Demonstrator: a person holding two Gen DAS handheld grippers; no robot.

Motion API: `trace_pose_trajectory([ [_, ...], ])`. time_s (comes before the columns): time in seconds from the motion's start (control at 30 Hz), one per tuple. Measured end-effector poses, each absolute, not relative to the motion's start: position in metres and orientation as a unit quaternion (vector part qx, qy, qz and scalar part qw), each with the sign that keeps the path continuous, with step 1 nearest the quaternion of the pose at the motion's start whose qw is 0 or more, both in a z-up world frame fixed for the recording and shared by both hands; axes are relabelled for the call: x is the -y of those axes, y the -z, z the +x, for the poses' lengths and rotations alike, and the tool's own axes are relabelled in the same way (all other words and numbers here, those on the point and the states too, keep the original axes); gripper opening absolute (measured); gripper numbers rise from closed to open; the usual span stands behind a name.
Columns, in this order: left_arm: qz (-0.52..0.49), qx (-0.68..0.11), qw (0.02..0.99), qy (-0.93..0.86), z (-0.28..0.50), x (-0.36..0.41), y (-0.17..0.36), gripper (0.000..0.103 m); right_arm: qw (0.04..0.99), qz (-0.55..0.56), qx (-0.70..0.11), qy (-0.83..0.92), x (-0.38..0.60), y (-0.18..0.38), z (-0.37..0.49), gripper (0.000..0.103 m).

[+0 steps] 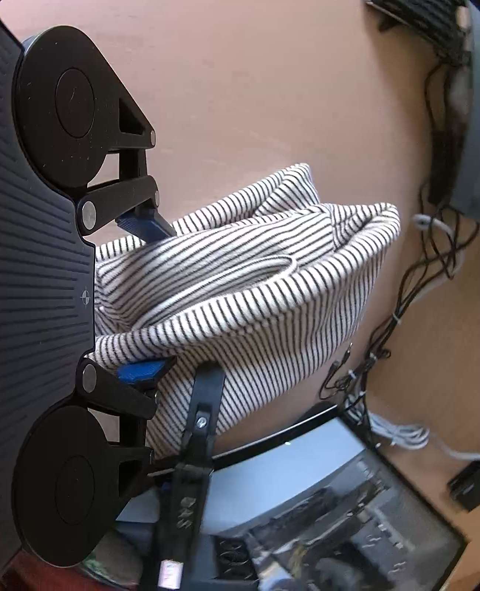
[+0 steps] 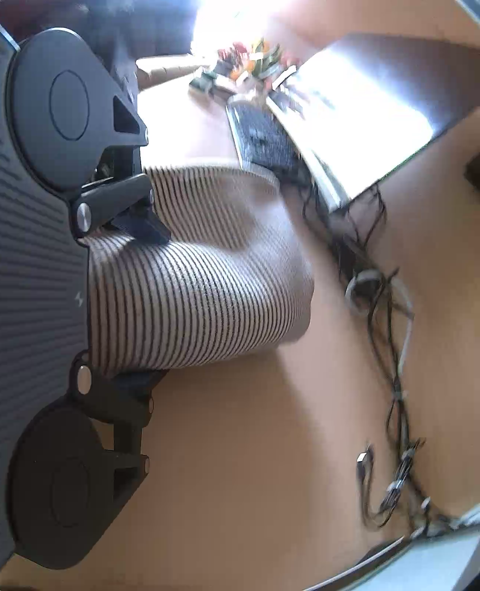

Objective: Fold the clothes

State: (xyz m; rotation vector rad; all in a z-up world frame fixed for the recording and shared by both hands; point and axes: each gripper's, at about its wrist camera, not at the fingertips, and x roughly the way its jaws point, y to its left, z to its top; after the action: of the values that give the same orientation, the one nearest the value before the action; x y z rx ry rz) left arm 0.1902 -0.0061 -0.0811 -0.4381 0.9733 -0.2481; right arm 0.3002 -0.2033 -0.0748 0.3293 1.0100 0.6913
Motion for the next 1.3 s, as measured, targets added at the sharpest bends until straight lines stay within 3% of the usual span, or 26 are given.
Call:
trace_pose_trajectory([
  [0.27, -0.171, -0.447, 0.870, 0.120, 0.193, -0.006, 0.072, 0.067, 0.832, 0.089, -0.449, -0.313, 0.188, 0.068, 0.283, 0.074],
  [0.57, -0.181, -0.422, 0.876, 0.147, 0.184, -0.032, 0.055, 0.065, 0.840, 0.106, -0.446, -0.291, 0.191, 0.058, 0.265, 0.077],
  [0.63, -0.176, -0.418, 0.880, 0.142, 0.185, -0.038, 0.052, 0.068, 0.837, 0.119, -0.448, -0.291, 0.196, 0.056, 0.259, 0.083],
  [0.77, -0.180, -0.422, 0.879, 0.128, 0.190, -0.050, 0.050, 0.072, 0.829, 0.128, -0.464, -0.285, 0.196, 0.066, 0.251, 0.084],
  [0.83, -0.185, -0.423, 0.878, 0.123, 0.191, -0.056, 0.049, 0.067, 0.828, 0.125, -0.467, -0.285, 0.189, 0.071, 0.247, 0.084],
  [0.97, -0.194, -0.426, 0.876, 0.112, 0.194, -0.068, 0.046, 0.067, 0.836, 0.112, -0.460, -0.278, 0.179, 0.075, 0.241, 0.086],
  [1.0, -0.196, -0.426, 0.876, 0.112, 0.195, -0.070, 0.045, 0.068, 0.836, 0.112, -0.459, -0.278, 0.178, 0.076, 0.241, 0.086],
  [1.1, -0.197, -0.421, 0.875, 0.138, 0.202, -0.056, 0.041, 0.085, 0.838, 0.104, -0.455, -0.281, 0.179, 0.076, 0.241, 0.086],
  [1.17, -0.190, -0.426, 0.872, 0.146, 0.207, -0.043, 0.046, 0.086, 0.838, 0.090, -0.455, -0.287, 0.177, 0.074, 0.242, 0.078],
  [1.2, -0.184, -0.432, 0.871, 0.145, 0.210, -0.036, 0.051, 0.082, 0.836, 0.089, -0.456, -0.293, 0.178, 0.071, 0.243, 0.070],
  [1.23, -0.175, -0.438, 0.871, 0.137, 0.213, -0.031, 0.056, 0.071, 0.830, 0.101, -0.457, -0.305, 0.182, 0.064, 0.247, 0.058],
  [1.3, -0.164, -0.441, 0.874, 0.122, 0.215, -0.026, 0.063, 0.065, 0.818, 0.128, -0.455, -0.329, 0.193, 0.049, 0.255, 0.048],
])
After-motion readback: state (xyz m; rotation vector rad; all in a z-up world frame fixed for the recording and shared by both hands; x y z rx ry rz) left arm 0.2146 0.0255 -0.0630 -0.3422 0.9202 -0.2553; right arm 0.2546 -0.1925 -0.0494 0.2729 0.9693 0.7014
